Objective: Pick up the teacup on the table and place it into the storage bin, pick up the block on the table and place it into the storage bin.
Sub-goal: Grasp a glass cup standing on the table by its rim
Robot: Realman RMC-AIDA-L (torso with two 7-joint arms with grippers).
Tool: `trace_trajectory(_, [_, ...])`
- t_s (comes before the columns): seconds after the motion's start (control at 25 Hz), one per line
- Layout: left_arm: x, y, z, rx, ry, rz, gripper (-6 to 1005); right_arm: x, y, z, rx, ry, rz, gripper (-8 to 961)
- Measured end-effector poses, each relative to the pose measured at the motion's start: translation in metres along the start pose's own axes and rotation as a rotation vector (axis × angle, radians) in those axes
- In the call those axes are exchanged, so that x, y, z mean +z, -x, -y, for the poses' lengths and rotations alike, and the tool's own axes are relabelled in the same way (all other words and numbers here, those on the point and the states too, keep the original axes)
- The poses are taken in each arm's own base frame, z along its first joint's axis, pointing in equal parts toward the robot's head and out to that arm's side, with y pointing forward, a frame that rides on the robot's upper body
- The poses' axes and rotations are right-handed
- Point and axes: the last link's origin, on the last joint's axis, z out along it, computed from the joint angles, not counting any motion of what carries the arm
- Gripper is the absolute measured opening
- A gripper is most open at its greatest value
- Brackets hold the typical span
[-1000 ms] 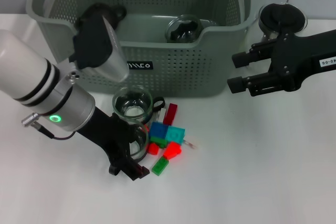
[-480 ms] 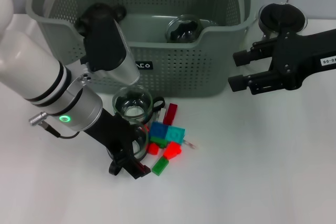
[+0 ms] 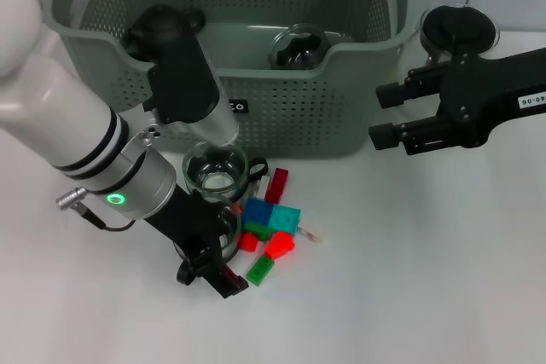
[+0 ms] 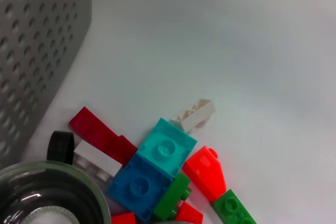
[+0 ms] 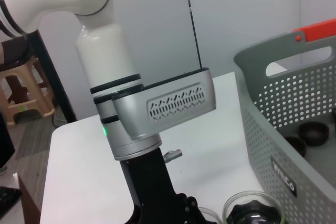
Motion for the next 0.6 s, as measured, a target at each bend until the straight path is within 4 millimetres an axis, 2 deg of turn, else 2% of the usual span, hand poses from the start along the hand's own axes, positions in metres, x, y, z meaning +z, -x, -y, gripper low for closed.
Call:
trace_trajectory(0.16, [0.0010,-0.0007,-0.0008,0.003,0.000,0.005,929,0.0007,-0.0003,-0.0005,-0.005,0.004,-0.005,689])
trace_trajectory(0.36, [0.0011,-0.0012,-0.0010,0.004,0.000,0.006,810,0.0008,-0.0006,-0.0007,-0.013,0.004,-0.002,689])
trace_trajectory(0.6, [0.0021,0.0008,0.0015,-0.003,-0.019,0.022,805,0.0011,-0.0013,-0.0010,-0.011,0.006,-0.001,689])
